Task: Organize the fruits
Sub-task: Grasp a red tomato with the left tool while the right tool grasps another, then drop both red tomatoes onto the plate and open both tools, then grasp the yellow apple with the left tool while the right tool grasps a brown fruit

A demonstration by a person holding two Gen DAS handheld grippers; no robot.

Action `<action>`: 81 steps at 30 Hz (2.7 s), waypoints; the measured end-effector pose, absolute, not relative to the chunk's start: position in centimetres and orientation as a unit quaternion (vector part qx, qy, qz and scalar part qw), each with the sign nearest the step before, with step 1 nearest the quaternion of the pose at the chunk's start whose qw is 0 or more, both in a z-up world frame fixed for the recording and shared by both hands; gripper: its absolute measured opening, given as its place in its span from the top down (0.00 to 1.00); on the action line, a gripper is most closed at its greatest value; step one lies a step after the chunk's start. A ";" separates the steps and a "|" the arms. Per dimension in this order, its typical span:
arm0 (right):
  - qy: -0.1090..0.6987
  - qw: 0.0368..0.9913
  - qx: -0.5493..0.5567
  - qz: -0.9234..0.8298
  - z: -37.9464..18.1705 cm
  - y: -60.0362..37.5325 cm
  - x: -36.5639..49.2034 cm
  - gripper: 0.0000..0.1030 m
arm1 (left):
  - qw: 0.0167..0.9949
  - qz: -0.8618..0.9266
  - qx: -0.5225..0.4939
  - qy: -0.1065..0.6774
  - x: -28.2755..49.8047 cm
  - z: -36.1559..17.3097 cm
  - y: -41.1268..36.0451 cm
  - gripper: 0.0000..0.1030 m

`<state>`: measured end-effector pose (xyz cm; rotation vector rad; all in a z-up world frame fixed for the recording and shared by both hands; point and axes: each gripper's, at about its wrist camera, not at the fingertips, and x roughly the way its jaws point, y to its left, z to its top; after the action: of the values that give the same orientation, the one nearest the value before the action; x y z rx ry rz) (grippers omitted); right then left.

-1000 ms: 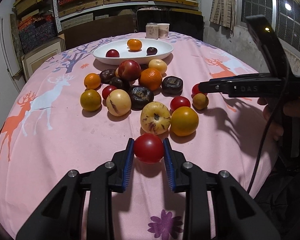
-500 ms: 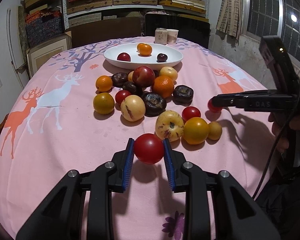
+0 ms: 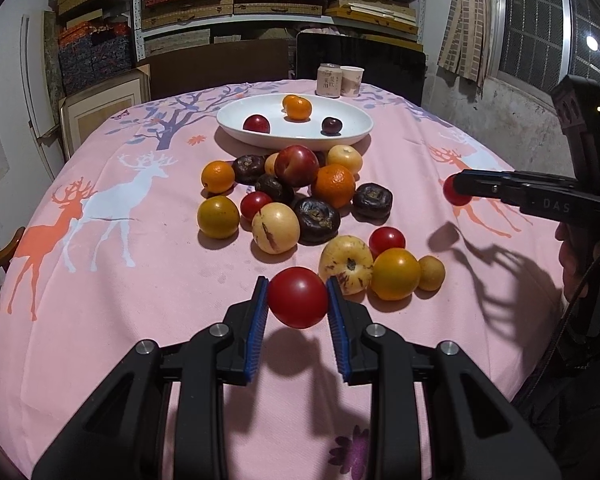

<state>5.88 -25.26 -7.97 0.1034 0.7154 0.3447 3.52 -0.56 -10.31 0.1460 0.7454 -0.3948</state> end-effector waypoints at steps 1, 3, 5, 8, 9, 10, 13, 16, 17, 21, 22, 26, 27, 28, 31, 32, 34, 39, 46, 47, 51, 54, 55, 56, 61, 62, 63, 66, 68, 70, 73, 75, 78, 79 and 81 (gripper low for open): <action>0.343 0.923 0.050 0.166 -7.6 -25.4 5.9 0.75 | 0.910 -0.191 0.070 0.361 3.7 -10.1 -0.5 0.73; 0.332 0.928 0.054 0.161 -6.6 -26.0 6.3 0.75 | 0.911 -0.191 0.069 0.360 4.3 -9.5 -0.5 0.73; 0.322 0.933 0.057 0.152 -5.5 -26.7 7.0 0.75 | 0.912 -0.193 0.067 0.356 5.3 -8.5 -0.5 0.73; 0.305 0.940 0.061 0.139 -3.9 -27.6 8.9 0.75 | 0.914 -0.197 0.068 0.349 7.5 -6.9 -1.1 0.73; 0.302 0.942 0.061 0.133 -3.6 -27.8 9.6 0.75 | 0.914 -0.200 0.067 0.347 8.3 -6.4 -1.4 0.73; 0.297 0.945 0.061 0.127 -3.1 -27.8 10.4 0.75 | 0.914 -0.202 0.066 0.346 9.3 -5.9 -1.8 0.73; 0.281 0.951 0.052 0.117 -2.2 -27.7 12.8 0.75 | 0.913 -0.210 0.060 0.344 12.9 -4.6 -3.3 0.73; 0.269 0.956 0.046 0.110 -1.8 -27.4 15.0 0.75 | 0.912 -0.216 0.059 0.344 16.9 -4.0 -5.4 0.73; 0.267 0.956 0.044 0.108 -1.8 -27.4 15.7 0.75 | 0.911 -0.216 0.059 0.346 18.0 -3.9 -6.1 0.73; 0.274 0.955 0.039 0.102 -2.4 -27.3 19.2 0.75 | 0.903 -0.228 0.062 0.359 21.9 -4.6 -8.8 0.72; 0.279 0.954 0.038 0.100 -2.7 -27.2 20.2 0.75 | 0.900 -0.228 0.065 0.365 22.9 -5.1 -9.4 0.72; 0.297 0.949 0.028 0.104 -4.2 -26.5 23.6 0.74 | 0.888 -0.218 0.074 0.398 26.7 -7.5 -11.2 0.71; 0.303 0.946 0.027 0.110 -4.7 -26.4 24.3 0.72 | 0.885 -0.216 0.075 0.406 27.4 -8.0 -11.3 0.65; 0.309 0.944 0.025 0.114 -5.2 -26.2 25.0 0.72 | 0.884 -0.212 0.074 0.411 27.8 -8.4 -11.3 0.56; 0.310 0.943 0.029 0.120 -5.8 -25.9 25.2 0.59 | 0.888 -0.202 0.052 0.410 28.2 -8.4 -10.3 0.46; 0.309 0.943 0.031 0.122 -5.8 -25.8 25.0 0.59 | 0.890 -0.203 0.045 0.406 27.9 -8.0 -9.7 0.46; 0.311 0.942 0.034 0.122 -5.6 -25.9 24.3 0.59 | 0.894 -0.199 0.041 0.399 26.9 -7.3 -8.6 0.46; 0.318 0.938 0.046 0.132 -5.0 -26.4 20.1 0.58 | 0.900 -0.207 0.047 0.381 22.2 -5.7 -6.1 0.44; 0.366 0.910 0.026 0.196 -7.1 -24.4 11.3 0.57 | 0.910 -0.203 0.073 0.355 13.3 -6.3 -2.1 0.26; 0.370 0.905 0.018 0.210 -7.4 -23.8 10.0 0.57 | 0.909 -0.202 0.071 0.358 12.2 -6.7 -1.5 0.26; 0.387 0.885 -0.015 0.260 -9.1 -21.5 5.9 0.57 | 0.905 -0.197 0.081 0.368 8.7 -8.3 -0.3 0.26; 0.391 0.876 -0.037 0.279 -10.1 -20.0 4.1 0.57 | 0.901 -0.197 0.073 0.379 7.3 -9.5 0.7 0.26; 0.392 0.877 -0.047 0.276 -10.5 -19.7 3.8 0.57 | 0.900 -0.195 0.072 0.383 7.0 -9.8 0.8 0.26; 0.394 0.876 -0.053 0.272 -10.9 -19.3 3.8 0.57 | 0.899 -0.192 0.072 0.386 6.9 -10.1 0.9 0.26; 0.403 0.877 -0.070 0.252 -12.3 -18.1 4.3 0.72 | 0.893 -0.190 0.078 0.400 6.5 -10.9 0.2 0.26; 0.402 0.877 -0.061 0.254 -12.3 -18.4 4.3 0.72 | 0.893 -0.191 0.082 0.400 6.3 -11.0 -0.1 0.26; 0.399 0.879 -0.055 0.255 -12.2 -18.7 4.2 0.72 | 0.892 -0.193 0.087 0.398 6.2 -11.1 -0.5 0.26; 0.382 0.890 -0.024 0.249 -12.1 -20.4 4.1 0.72 | 0.890 -0.204 0.104 0.394 6.1 -11.4 -2.1 0.26; 0.378 0.893 -0.004 0.243 -12.4 -21.6 4.3 0.72 | 0.890 -0.201 0.111 0.394 6.4 -11.9 -3.1 0.26; 0.379 0.892 0.011 0.247 -12.6 -22.1 4.4 0.72 | 0.888 -0.205 0.108 0.396 6.9 -12.3 -4.0 0.27; 0.371 0.892 0.012 0.259 -12.6 -22.3 4.3 0.72 | 0.884 -0.198 0.116 0.407 8.0 -13.3 -5.2 0.34; 0.371 0.890 0.021 0.265 -12.5 -22.6 4.4 0.72 | 0.872 -0.202 0.119 0.430 8.6 -14.1 -5.8 0.43; 0.370 0.887 0.042 0.272 -12.5 -23.1 4.5 0.72 | 0.881 -0.200 0.116 0.413 8.1 -13.8 -5.8 0.63; 0.368 0.888 0.045 0.273 -12.5 -23.2 4.5 0.72 | 0.884 -0.200 0.111 0.409 8.0 -13.7 -5.7 0.63; 0.363 0.889 0.045 0.276 -12.4 -23.1 4.3 0.72 | 0.886 -0.200 0.104 0.406 7.8 -13.6 -5.5 0.63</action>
<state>4.34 -23.14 -12.36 0.0928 0.7546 0.5729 7.82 -5.55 -13.65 0.2162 0.8453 -0.4156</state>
